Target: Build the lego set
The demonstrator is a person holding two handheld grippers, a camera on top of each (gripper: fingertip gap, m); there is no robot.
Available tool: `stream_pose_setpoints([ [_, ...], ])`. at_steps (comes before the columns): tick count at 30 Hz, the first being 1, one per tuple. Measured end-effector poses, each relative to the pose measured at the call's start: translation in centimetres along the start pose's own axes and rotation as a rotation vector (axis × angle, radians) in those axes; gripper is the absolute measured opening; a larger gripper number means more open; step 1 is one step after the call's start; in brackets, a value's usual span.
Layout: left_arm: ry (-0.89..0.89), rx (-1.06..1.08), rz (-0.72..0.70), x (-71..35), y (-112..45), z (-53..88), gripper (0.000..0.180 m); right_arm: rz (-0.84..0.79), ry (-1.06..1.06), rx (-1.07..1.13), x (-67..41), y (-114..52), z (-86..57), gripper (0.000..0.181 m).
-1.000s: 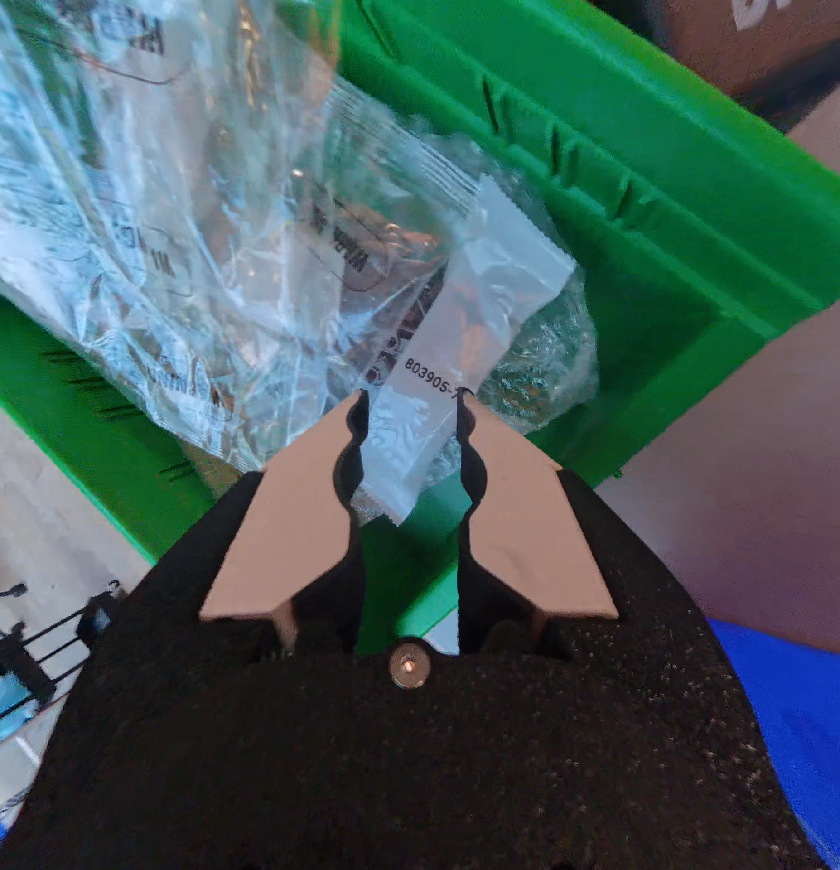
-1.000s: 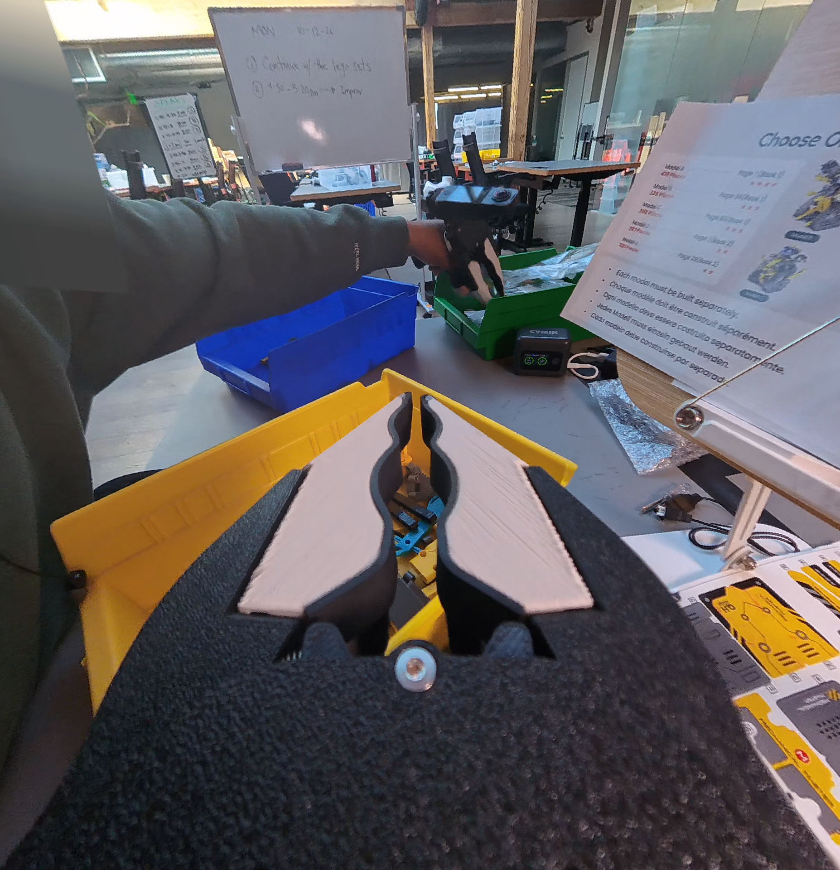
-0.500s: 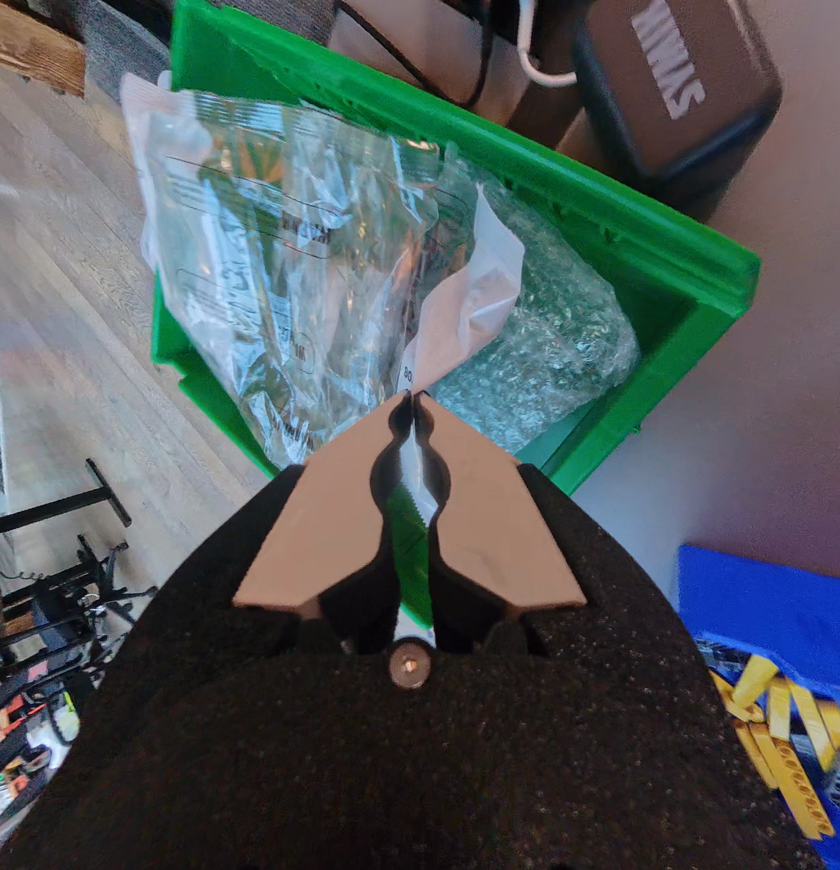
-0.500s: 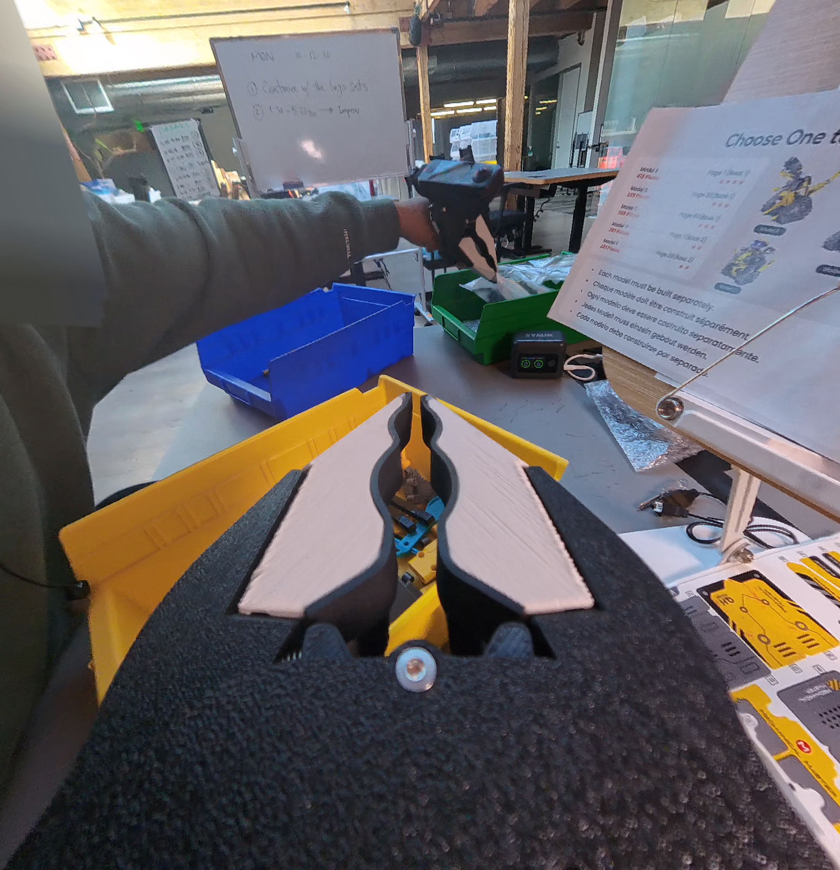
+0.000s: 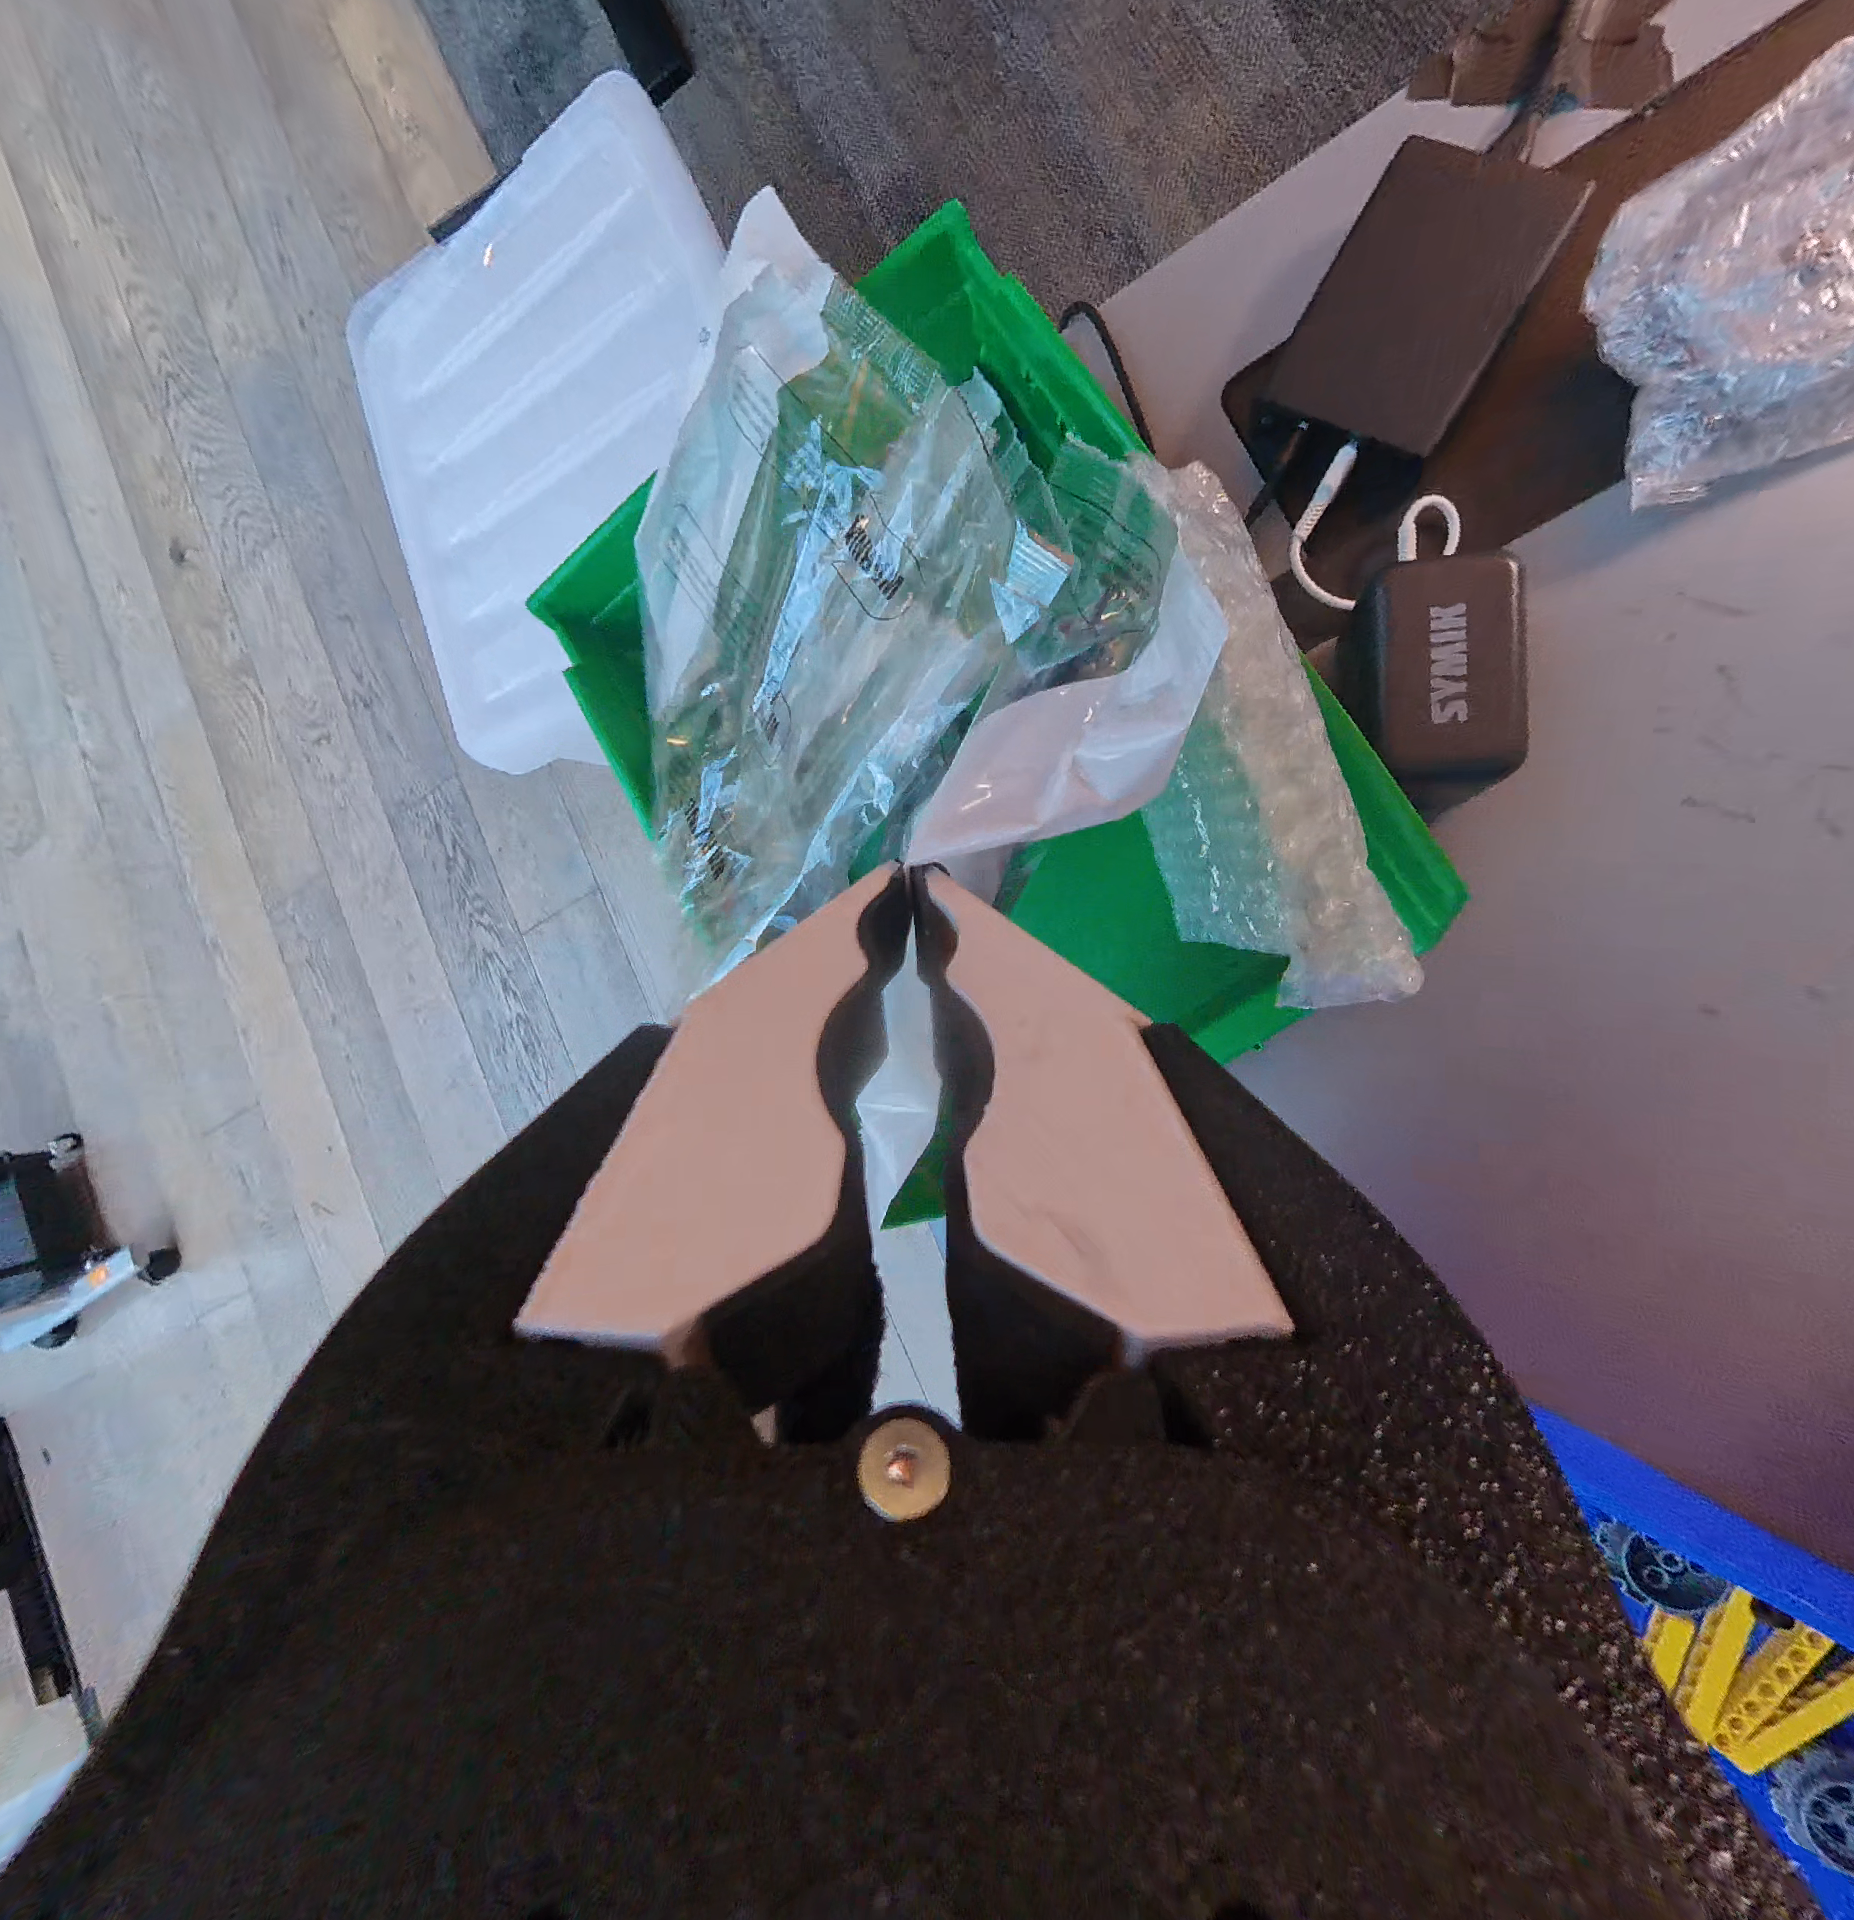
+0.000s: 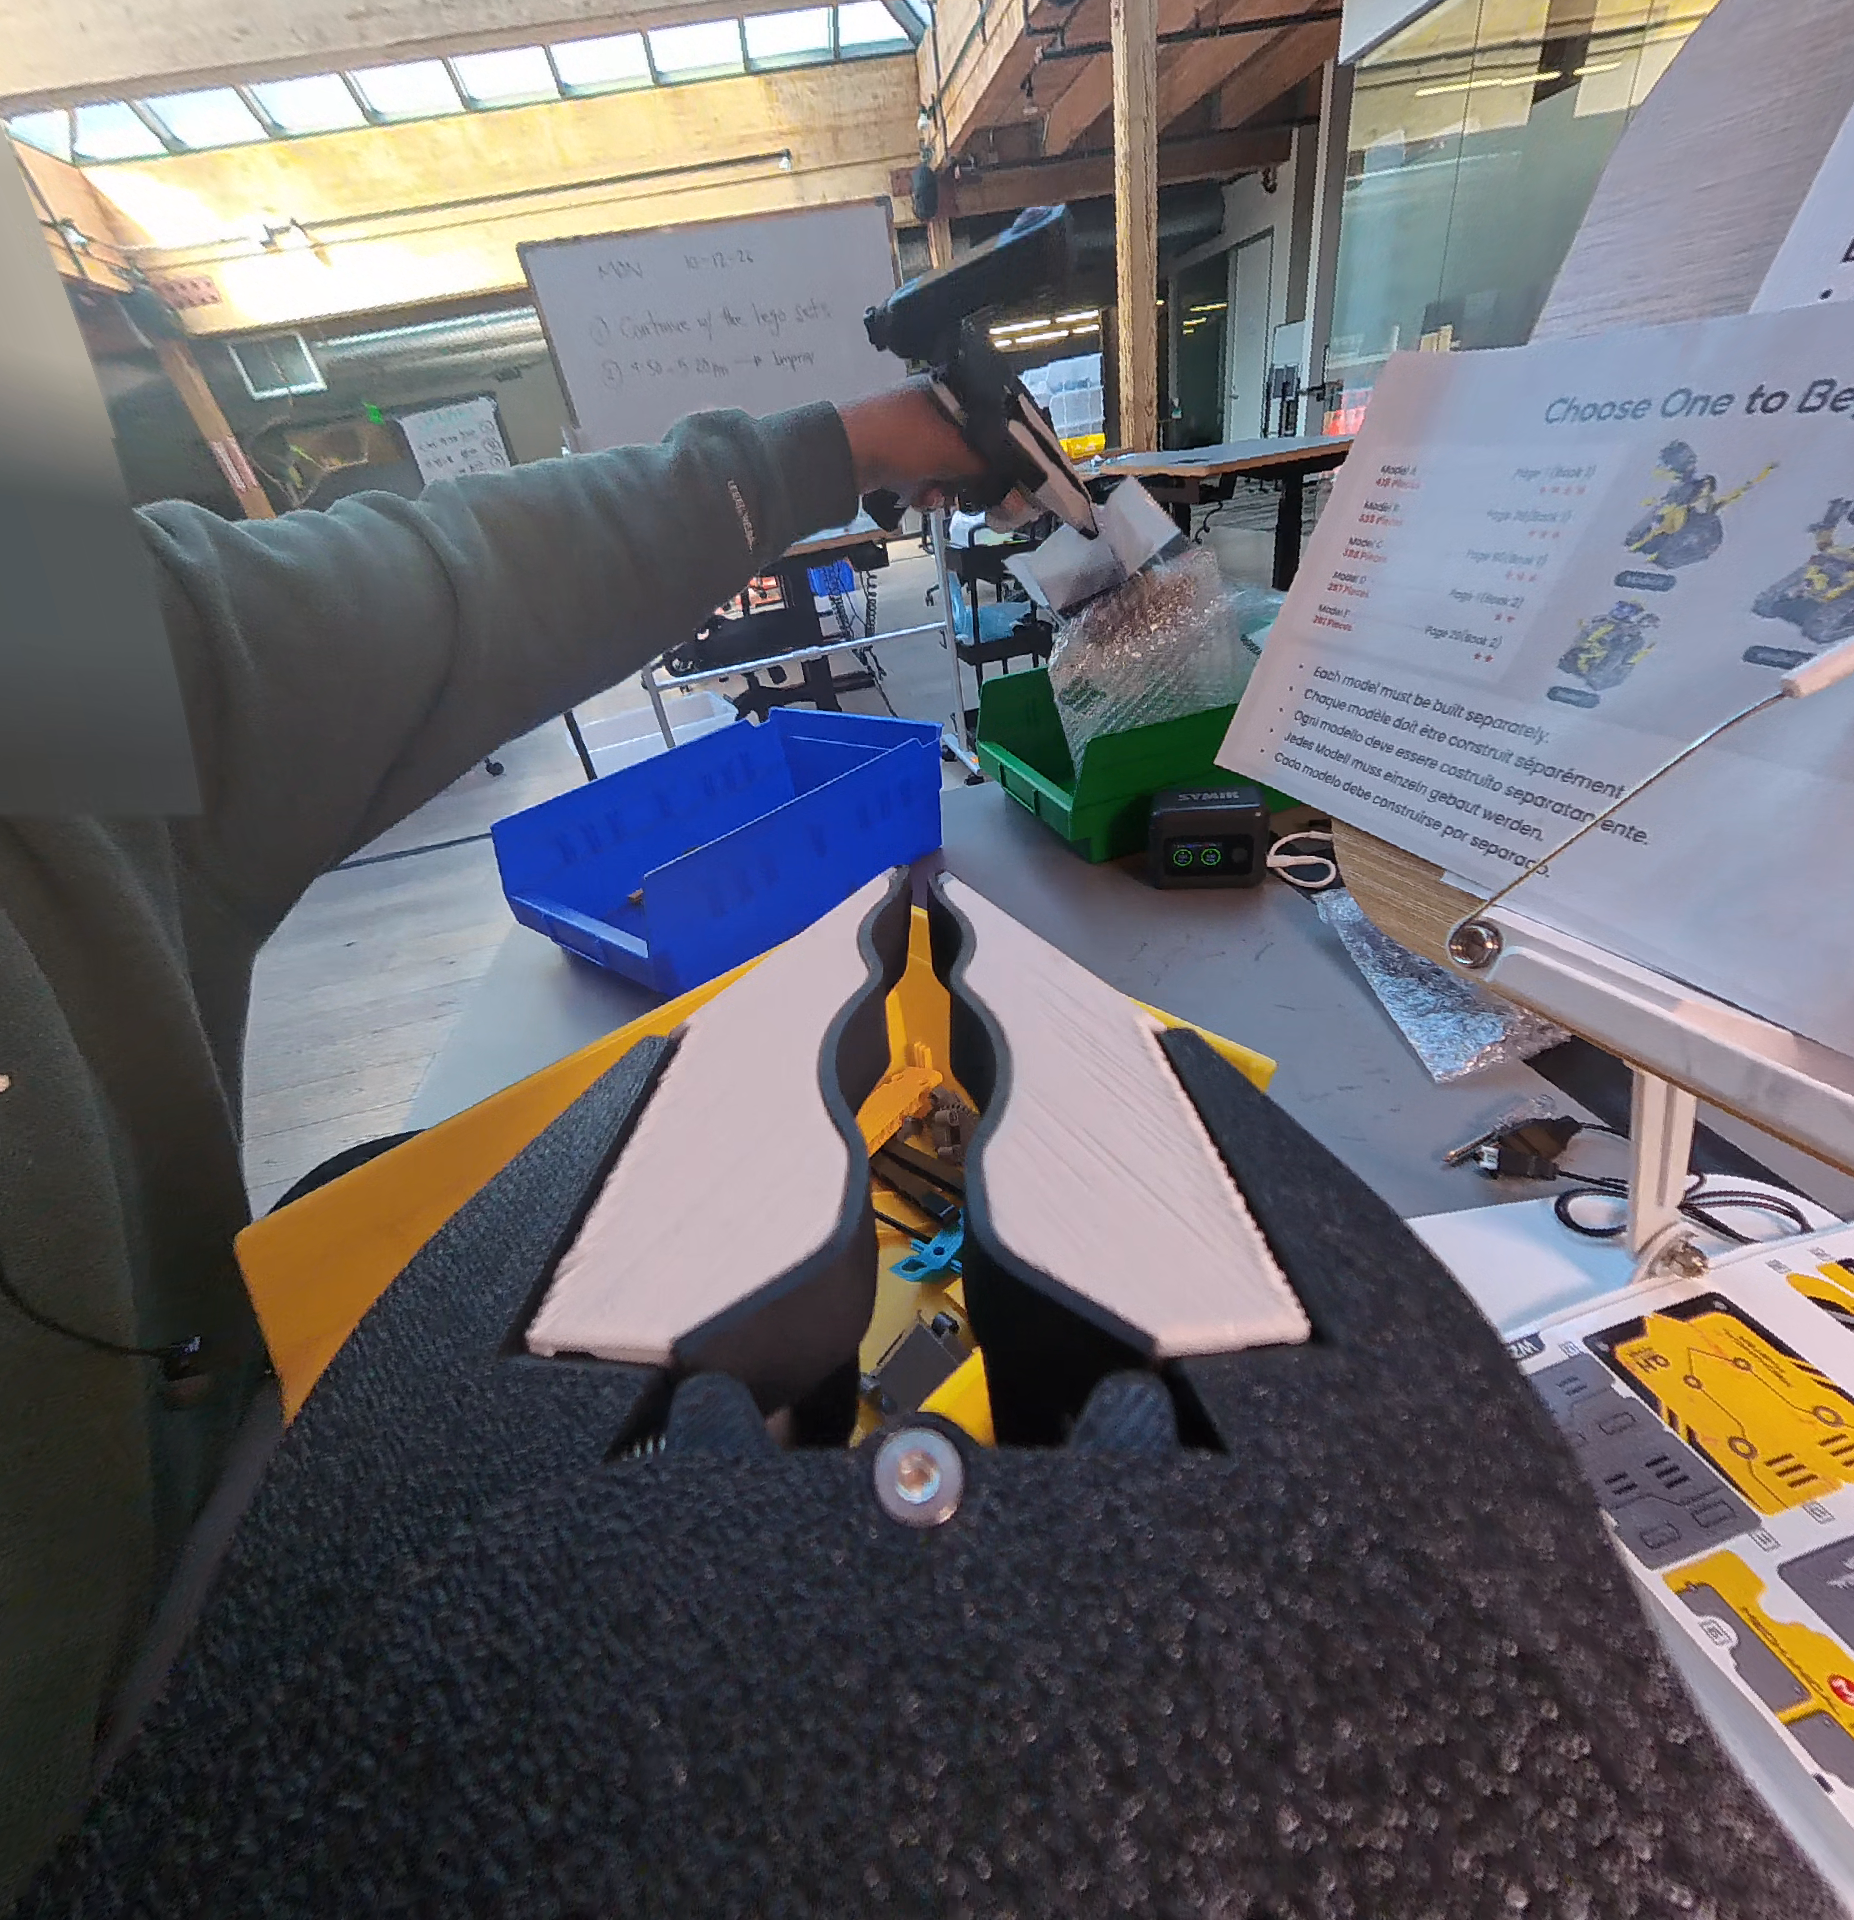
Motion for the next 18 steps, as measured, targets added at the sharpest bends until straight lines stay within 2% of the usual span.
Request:
stream_pose_setpoints([
  [2, -0.010, -0.048, 0.041, 0.0, 0.5, 0.3, 0.000, 0.001, 0.002, 0.000, -0.1, 0.0, 0.1, 0.001],
  [6, -0.243, -0.175, 0.347, 1.5, -0.6, -0.4, 0.000, 0.005, 0.007, 0.002, -0.1, 0.1, 0.1, 0.001],
  [10, -0.391, -0.212, 0.556, 2.5, -1.9, -1.5, 0.000, 0.022, 0.003, 0.006, 0.1, 0.0, 0.1, 0.001],
  [14, -0.359, -0.106, 0.613, 2.3, -1.9, -2.8, 0.000, 0.039, 0.013, 0.007, 0.3, 0.0, 0.1, 0.001],
  [18, -0.224, 0.012, 0.590, 1.7, -0.4, -3.1, 0.000, 0.043, 0.008, 0.005, 0.4, 0.0, 0.1, 0.001],
])
Point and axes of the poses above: each gripper's, where its closed fingertips meet, y back along the fingers, x out of its underside, z = x × y across the jaws, the point moved 5 cm from there along y, back along the fingers, and after that the axes turned 13 degrees about x, right-handed, at the moved point
